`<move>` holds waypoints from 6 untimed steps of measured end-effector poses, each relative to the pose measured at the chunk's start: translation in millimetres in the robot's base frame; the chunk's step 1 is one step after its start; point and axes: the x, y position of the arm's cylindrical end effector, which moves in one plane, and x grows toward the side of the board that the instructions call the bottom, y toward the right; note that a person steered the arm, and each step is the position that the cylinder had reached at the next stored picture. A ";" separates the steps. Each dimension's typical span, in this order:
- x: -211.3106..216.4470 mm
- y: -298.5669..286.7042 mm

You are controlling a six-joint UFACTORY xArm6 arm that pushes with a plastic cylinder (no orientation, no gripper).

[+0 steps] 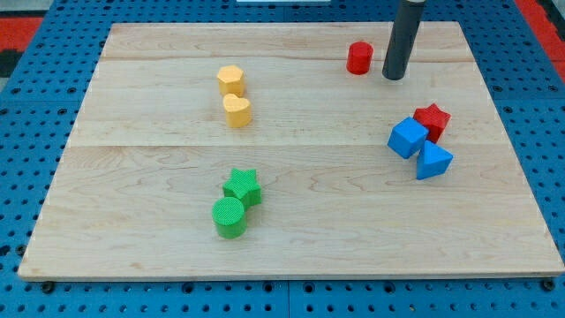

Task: Push the yellow hexagon into the yellow heart

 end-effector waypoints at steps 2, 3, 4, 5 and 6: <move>5.5 3.7; 14.0 6.5; 10.2 -0.8; 10.2 -1.5; 11.4 -67.5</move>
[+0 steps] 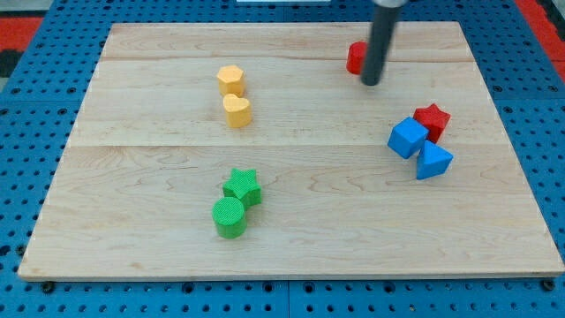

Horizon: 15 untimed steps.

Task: Push the yellow hexagon into the yellow heart

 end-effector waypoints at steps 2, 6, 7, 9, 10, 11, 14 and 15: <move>1.5 -67.6; 50.5 -49.3; 62.0 -44.6; 61.9 -44.7; 61.9 -50.5; 61.8 -56.0; 61.5 -76.2; 50.0 -83.2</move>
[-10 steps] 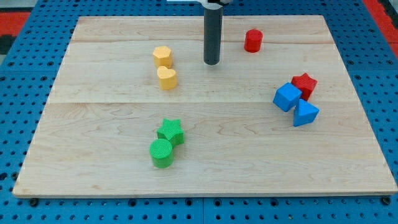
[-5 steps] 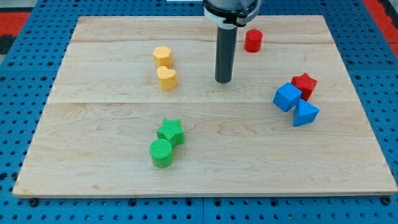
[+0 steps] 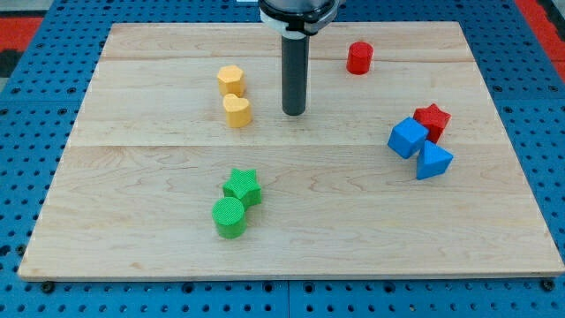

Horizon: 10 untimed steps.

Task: Push the yellow hexagon into the yellow heart

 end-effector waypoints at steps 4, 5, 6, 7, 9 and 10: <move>-39.9 4.5; -62.7 -12.3; -103.3 -59.8; -68.9 -103.2; -48.9 -99.6; -45.3 -193.3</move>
